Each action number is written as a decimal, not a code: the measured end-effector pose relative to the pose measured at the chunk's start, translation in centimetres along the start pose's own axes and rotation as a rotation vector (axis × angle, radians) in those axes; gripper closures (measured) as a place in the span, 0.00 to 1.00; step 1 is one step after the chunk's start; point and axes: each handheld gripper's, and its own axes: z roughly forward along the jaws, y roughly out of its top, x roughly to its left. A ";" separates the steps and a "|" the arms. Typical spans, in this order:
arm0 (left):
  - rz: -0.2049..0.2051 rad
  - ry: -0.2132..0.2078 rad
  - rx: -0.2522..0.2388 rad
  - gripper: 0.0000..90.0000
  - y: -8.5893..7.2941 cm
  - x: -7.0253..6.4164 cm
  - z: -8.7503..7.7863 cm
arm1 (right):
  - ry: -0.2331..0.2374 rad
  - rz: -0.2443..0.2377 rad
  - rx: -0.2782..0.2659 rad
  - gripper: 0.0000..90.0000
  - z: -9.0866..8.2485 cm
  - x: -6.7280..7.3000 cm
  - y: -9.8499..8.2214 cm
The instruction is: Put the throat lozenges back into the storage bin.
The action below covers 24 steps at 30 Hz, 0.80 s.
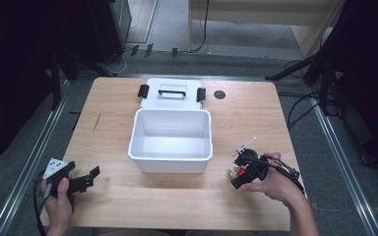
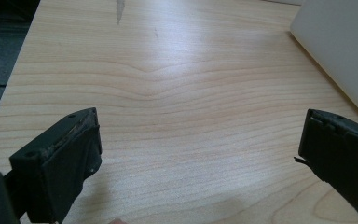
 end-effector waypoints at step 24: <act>0.002 -0.006 0.006 0.00 0.0 0.0 0.0 | -0.018 0.041 0.077 0.22 2.4 -0.3 1.9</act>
